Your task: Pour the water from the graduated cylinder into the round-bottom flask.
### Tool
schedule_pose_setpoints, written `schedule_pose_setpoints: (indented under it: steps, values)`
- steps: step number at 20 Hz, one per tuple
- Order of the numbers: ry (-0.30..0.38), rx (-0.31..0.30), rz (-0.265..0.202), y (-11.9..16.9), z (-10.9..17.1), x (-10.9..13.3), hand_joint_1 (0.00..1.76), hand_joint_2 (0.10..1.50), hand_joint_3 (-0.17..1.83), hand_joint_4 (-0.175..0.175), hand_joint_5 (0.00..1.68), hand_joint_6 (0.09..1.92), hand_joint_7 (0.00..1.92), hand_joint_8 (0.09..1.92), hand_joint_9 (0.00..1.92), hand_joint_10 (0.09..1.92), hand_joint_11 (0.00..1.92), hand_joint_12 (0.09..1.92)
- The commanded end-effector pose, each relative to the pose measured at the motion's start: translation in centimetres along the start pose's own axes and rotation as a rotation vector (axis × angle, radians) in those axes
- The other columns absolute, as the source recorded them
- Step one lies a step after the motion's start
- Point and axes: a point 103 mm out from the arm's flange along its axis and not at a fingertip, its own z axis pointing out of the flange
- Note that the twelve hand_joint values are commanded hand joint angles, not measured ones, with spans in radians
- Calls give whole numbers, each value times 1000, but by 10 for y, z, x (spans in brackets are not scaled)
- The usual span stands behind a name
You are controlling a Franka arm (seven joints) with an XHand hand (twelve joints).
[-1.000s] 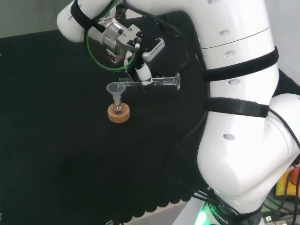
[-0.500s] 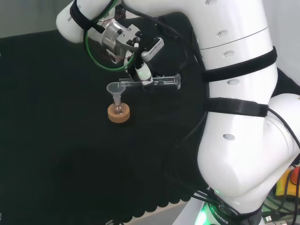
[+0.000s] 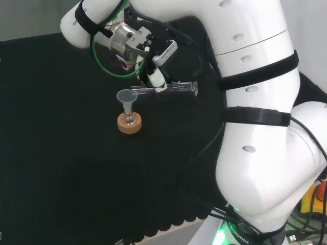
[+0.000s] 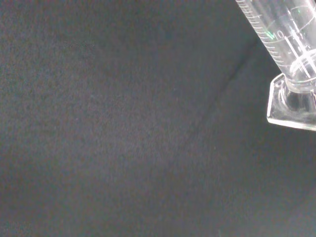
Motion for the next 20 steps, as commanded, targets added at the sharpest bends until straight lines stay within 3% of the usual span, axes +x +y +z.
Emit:
schedule_pose_setpoints:
  steps: [1, 20]
  values:
    - [-1, 15, 1, -1, 0, 0, 1246, 1144, -1, -175, 909, 1103, 943, 1093, 1421, 87, 1200, 792]
    - [-16, 26, 6, -5, -6, 2, 1248, 1140, -1, -175, 917, 1092, 952, 1080, 1431, 87, 1206, 785]
